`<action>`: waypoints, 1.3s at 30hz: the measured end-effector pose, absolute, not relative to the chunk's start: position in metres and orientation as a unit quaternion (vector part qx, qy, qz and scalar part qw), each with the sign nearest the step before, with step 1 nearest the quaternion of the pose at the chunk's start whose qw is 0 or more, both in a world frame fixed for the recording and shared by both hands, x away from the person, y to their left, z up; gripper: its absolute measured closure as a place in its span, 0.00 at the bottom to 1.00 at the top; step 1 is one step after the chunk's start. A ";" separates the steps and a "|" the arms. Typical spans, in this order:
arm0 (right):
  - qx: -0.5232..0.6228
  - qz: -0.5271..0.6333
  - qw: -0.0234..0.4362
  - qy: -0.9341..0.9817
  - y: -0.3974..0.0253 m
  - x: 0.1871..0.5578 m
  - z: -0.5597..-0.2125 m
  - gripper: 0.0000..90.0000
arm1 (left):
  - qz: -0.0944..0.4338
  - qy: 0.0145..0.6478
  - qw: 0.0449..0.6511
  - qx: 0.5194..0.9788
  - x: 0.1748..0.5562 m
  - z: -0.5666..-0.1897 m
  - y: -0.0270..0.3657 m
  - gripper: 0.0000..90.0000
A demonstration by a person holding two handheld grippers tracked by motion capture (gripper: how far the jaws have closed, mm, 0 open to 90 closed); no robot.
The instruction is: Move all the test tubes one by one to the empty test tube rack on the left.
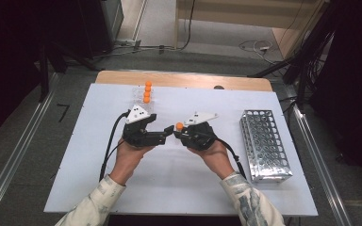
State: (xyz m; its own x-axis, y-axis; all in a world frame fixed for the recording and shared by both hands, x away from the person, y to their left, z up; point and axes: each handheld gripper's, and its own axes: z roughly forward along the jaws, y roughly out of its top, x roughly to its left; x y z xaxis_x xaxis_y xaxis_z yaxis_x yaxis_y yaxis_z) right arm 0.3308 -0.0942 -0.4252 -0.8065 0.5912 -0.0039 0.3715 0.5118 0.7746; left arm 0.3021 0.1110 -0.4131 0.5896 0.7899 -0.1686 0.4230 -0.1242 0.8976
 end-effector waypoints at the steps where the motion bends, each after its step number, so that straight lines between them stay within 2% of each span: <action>1: 0.280 0.405 0.131 0.861 -0.091 0.330 -0.426 0.79 | 0.173 0.412 0.515 0.731 0.302 -0.414 0.110 0.26; 8: 0.259 0.405 0.121 0.868 -0.072 0.327 -0.429 0.80 | 0.167 0.396 0.515 0.742 0.301 -0.416 0.105 0.38; 14: 0.262 0.409 0.118 0.866 -0.071 0.326 -0.429 0.80 | 0.164 0.384 0.514 0.750 0.301 -0.419 0.104 0.55; 23: 0.266 0.409 0.117 0.865 -0.072 0.327 -0.429 0.80 | 0.144 0.377 0.521 0.752 0.303 -0.422 0.103 0.76; 33: 0.266 0.411 0.113 0.865 -0.072 0.326 -0.428 0.79 | 0.135 0.377 0.524 0.751 0.304 -0.421 0.106 0.78; 35: 0.266 0.414 0.113 0.863 -0.073 0.326 -0.427 0.73 | 0.132 0.376 0.526 0.752 0.305 -0.421 0.107 0.78; 39: 0.263 0.410 0.111 0.866 -0.076 0.327 -0.427 0.50 | 0.129 0.378 0.535 0.745 0.307 -0.416 0.115 0.78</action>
